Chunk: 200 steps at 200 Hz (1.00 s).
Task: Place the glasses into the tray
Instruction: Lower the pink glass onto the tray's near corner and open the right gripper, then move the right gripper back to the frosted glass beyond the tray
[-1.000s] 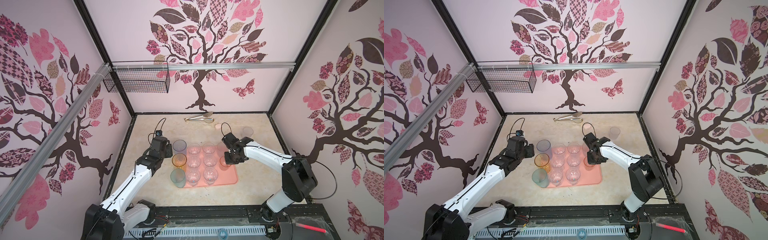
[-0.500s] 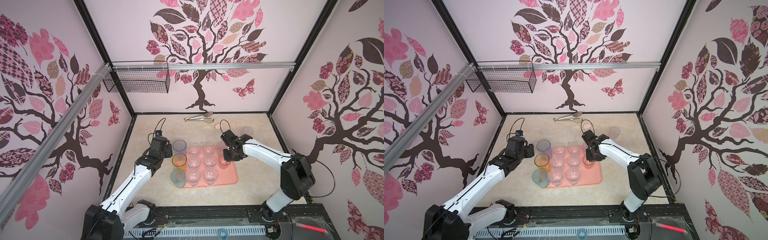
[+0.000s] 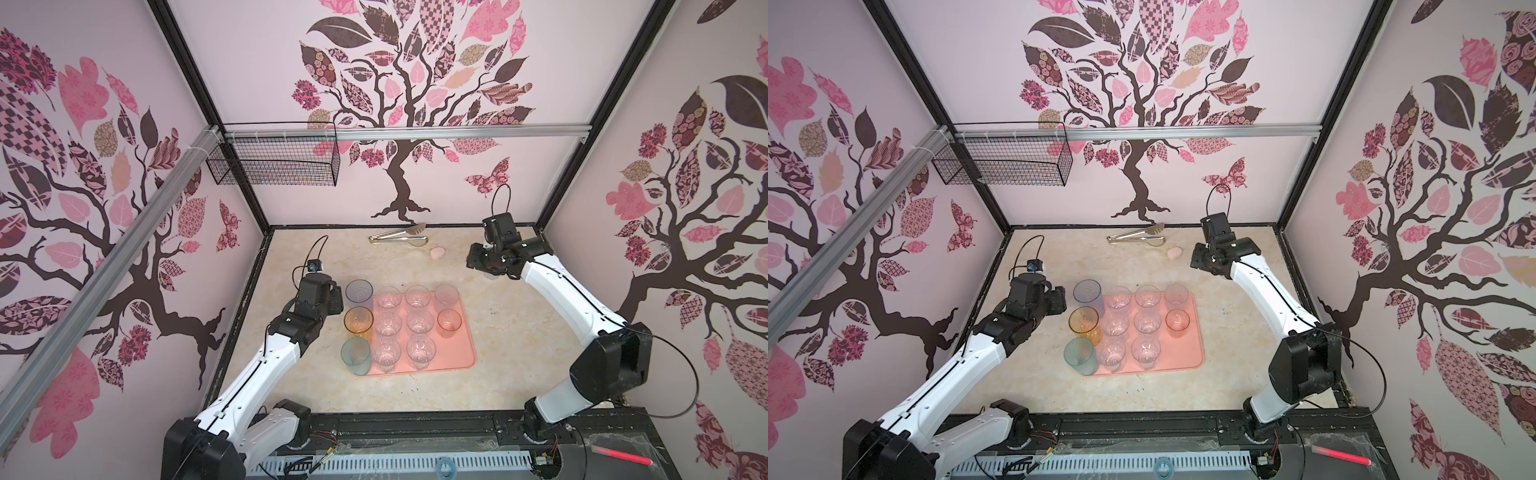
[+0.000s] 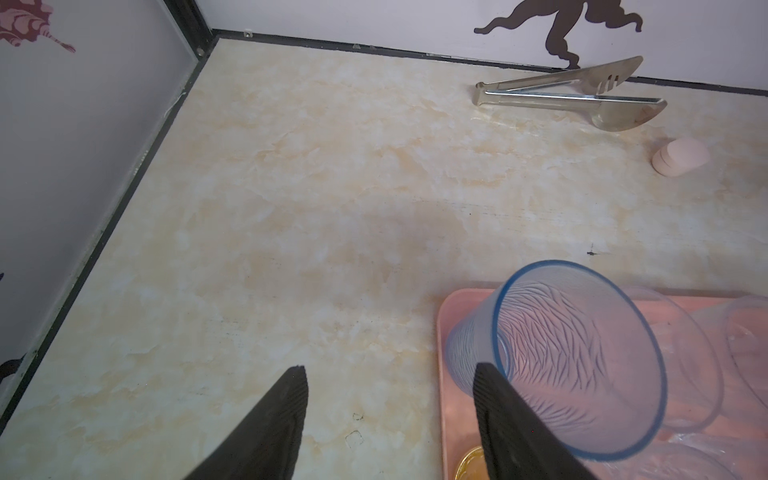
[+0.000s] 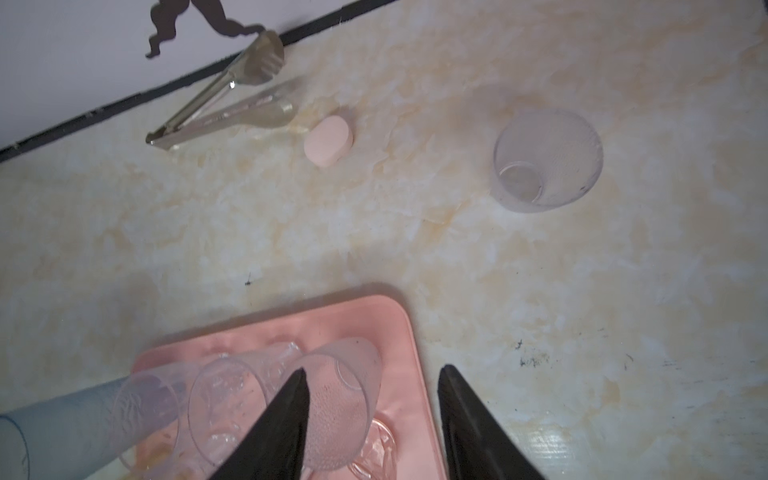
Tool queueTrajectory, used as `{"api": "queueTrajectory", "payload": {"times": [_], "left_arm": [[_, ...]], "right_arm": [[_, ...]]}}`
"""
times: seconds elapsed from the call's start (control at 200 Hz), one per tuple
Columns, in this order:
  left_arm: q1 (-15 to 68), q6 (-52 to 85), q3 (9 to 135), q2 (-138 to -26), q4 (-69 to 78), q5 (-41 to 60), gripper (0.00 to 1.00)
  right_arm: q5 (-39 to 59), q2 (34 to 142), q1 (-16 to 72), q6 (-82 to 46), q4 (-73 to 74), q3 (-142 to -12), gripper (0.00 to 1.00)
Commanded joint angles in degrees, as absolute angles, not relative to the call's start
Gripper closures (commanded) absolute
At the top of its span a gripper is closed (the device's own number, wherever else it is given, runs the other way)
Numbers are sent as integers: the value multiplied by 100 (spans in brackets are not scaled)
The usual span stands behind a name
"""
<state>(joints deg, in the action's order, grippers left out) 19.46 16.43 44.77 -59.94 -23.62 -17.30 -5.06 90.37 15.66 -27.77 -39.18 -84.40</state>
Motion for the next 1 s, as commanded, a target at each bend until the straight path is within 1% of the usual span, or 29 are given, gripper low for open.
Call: {"api": "queueTrajectory", "payload": {"times": [0.0, 0.12, 0.2, 0.375, 0.485, 0.66, 0.995], "left_arm": [[1915, 1626, 4289, -5941, -2303, -1624, 33], [1916, 1644, 4273, -5964, -2270, -1549, 33], [1916, 1724, 4287, -6026, -2271, -1479, 32], [1885, 2013, 4395, -6207, -2441, -1110, 26], [1752, 2058, 4443, -6318, -2548, -1063, 24], [1282, 2328, 4465, -6482, -2522, -503, 25], [1267, 2201, 4448, -6460, -2493, -443, 26]], "right_arm": [[-881, 9382, 1099, -3195, -3501, -8453, 42], [-782, 9619, 540, -3324, -3210, -8305, 40], [-723, 9880, 319, -3335, -3105, -8300, 39], [-451, 10473, -51, -3358, -2912, -8380, 39], [-335, 10840, -138, -3344, -2958, -8574, 40], [-258, 11221, -151, -3417, -2861, -8655, 41], [-167, 11693, -161, -3447, -2717, -8596, 44]]}}
